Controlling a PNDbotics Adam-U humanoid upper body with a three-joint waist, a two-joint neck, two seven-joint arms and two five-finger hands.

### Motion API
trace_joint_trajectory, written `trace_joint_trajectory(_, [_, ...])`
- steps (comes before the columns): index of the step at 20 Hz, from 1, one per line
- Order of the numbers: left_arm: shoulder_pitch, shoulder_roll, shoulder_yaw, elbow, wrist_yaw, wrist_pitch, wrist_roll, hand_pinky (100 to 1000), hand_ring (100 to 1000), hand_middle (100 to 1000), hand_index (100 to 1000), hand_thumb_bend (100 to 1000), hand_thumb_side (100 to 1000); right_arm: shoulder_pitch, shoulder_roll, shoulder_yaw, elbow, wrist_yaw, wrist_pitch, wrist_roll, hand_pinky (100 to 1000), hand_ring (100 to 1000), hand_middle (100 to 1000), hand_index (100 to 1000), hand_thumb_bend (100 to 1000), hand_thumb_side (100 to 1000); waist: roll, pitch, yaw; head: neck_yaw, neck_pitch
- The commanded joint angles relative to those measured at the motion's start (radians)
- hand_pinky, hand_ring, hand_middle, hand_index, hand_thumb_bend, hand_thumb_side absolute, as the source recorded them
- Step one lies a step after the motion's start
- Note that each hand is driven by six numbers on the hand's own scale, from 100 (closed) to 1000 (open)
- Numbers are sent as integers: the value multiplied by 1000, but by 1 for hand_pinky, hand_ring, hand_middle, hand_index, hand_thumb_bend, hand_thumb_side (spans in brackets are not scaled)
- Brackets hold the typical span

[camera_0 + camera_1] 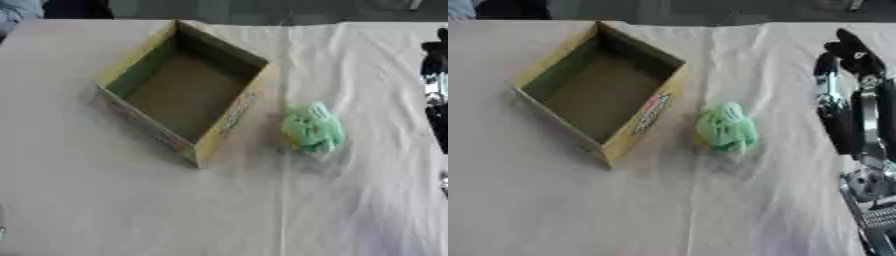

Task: Pick up objects on the table and place them in the box.

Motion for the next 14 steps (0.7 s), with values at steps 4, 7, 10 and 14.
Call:
trace_joint_trajectory(4, [5, 33, 0, -17, -5, 9, -4, 317, 601, 696, 782, 100, 724, -30, -186, 61, -21, 98, 46, 113, 875, 879, 828, 950, 334, 1000, -7, -27, -3, -3, 21])
trace_joint_trajectory(7, [7, 35, -4, -17, -5, 13, -8, 315, 601, 695, 781, 100, 718, -44, -251, 89, -21, 126, 62, 172, 883, 883, 837, 950, 376, 1000, -12, -30, -3, -10, 23])
trace_joint_trajectory(10, [9, 37, -6, -17, -5, 15, -10, 314, 601, 695, 780, 100, 721, -56, -301, 109, -21, 142, 74, 228, 893, 889, 834, 947, 411, 1000, -15, -30, -3, -12, 23])
trace_joint_trajectory(14, [10, 37, -10, -17, -4, 19, -14, 313, 601, 693, 778, 100, 720, -87, -347, 142, -21, 126, 77, 302, 910, 913, 836, 968, 464, 1000, -16, -30, 1, -17, 20])
